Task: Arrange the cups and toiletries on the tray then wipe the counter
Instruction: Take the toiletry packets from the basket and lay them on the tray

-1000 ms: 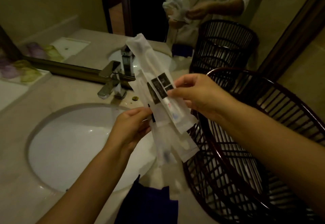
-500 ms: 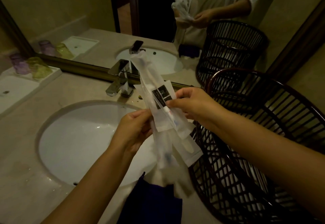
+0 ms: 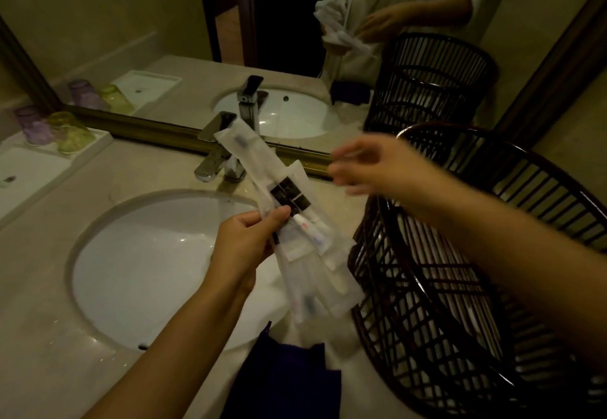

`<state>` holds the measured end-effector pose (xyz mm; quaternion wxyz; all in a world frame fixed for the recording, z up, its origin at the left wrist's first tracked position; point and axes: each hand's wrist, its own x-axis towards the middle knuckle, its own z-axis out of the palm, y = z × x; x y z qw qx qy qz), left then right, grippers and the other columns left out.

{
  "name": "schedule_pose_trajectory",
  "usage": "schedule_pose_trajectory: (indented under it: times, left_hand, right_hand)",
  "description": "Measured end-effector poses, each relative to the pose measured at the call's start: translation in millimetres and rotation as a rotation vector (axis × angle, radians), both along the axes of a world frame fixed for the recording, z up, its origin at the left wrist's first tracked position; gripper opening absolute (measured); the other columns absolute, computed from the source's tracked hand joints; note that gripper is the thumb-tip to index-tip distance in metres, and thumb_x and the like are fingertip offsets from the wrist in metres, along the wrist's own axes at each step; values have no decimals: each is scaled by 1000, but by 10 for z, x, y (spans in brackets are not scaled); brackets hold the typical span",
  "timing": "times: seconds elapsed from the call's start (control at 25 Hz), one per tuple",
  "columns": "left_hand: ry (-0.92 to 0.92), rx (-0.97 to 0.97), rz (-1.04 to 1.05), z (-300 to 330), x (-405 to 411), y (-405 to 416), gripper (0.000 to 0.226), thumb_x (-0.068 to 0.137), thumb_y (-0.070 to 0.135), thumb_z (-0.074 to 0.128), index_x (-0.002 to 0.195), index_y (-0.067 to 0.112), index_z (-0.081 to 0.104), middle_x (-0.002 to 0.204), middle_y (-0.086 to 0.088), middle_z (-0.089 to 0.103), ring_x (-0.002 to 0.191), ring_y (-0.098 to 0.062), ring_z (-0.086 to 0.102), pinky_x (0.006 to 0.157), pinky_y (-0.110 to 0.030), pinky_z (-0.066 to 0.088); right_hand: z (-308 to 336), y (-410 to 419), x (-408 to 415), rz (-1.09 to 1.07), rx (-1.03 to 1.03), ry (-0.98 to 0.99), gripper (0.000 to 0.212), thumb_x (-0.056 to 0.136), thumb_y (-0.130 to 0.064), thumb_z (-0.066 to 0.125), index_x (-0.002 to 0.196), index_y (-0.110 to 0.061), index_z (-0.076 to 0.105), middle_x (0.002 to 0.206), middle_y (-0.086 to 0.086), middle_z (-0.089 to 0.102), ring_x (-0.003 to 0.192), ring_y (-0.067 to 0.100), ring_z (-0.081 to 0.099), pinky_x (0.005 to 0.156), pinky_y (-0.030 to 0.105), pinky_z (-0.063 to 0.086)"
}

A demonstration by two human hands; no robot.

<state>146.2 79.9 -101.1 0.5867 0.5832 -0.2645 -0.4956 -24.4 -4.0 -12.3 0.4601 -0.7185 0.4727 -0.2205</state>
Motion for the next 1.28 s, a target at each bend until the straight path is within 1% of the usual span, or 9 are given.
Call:
schedule_pose_trajectory:
  times: [0.08,0.16,0.32,0.48,0.56,0.72,1.0,1.2,1.28]
  left_hand:
    - [7,29,-4,-53,17,-34,10,80,17,66,75,9,70,63,2,72,61,-10,69,52,-19,55]
    - [25,63,5,-135,9,-68,11,80,17,66,73,10,68,62,2,72,61,-10,69,52,-20,55]
    - [38,129,-26,-316,-128,-145,12,81,17,65,73,8,67,67,-6,71,62,-14,68,52,-21,56]
    - [18,148,-47,-454,-163,-225,12,79,19,67,73,9,69,61,0,73,59,-11,70,48,-19,54]
    - [18,163,-57,-504,-148,-250,11,78,22,68,74,11,70,66,-1,74,63,-13,71,50,-21,54]
    - [46,172,-51,-552,-150,-284,12,79,20,68,71,11,70,63,-1,74,63,-15,70,53,-23,55]
    - [74,145,-13,-550,-24,-271,12,81,16,64,74,7,69,65,-4,72,66,-17,66,63,-28,55]
    - [81,147,-25,-554,-83,-253,11,82,14,64,75,7,68,61,-1,72,68,-19,66,64,-30,55]
    - [86,140,-27,-518,-115,-242,11,81,15,64,74,7,68,60,-1,72,68,-19,66,62,-29,53]
  right_hand:
    - [135,-241,-524,-154,-89,28,8,78,-28,67,82,-36,66,82,-5,71,72,8,68,54,14,54]
    - [4,-409,-1065,-263,40,229,7,79,-21,67,86,-22,69,84,5,68,70,13,63,53,19,54]
    - [-741,-397,-1638,-304,456,736,31,80,-11,68,108,3,62,93,16,63,83,25,60,64,33,52]
    - [-1188,-321,-1636,-320,560,1027,59,74,-13,75,124,0,47,97,17,62,79,27,60,61,35,54]
    - [-1384,-282,-1651,-244,544,1122,76,72,-21,78,133,-5,37,120,16,56,101,28,59,77,36,55]
    - [-1643,-237,-1699,-179,544,1195,95,69,-29,79,143,-12,23,144,14,39,120,30,51,93,39,51]
    - [-1670,-235,-1692,-174,576,1201,63,75,-4,71,130,-8,41,125,17,55,96,28,65,66,31,56]
    - [-1491,-335,-1659,-167,591,1186,62,73,-3,74,127,-1,44,119,18,61,99,27,64,81,34,56]
    - [-1322,-395,-1622,-233,598,1031,41,78,-5,69,116,2,53,102,17,65,79,23,66,62,29,56]
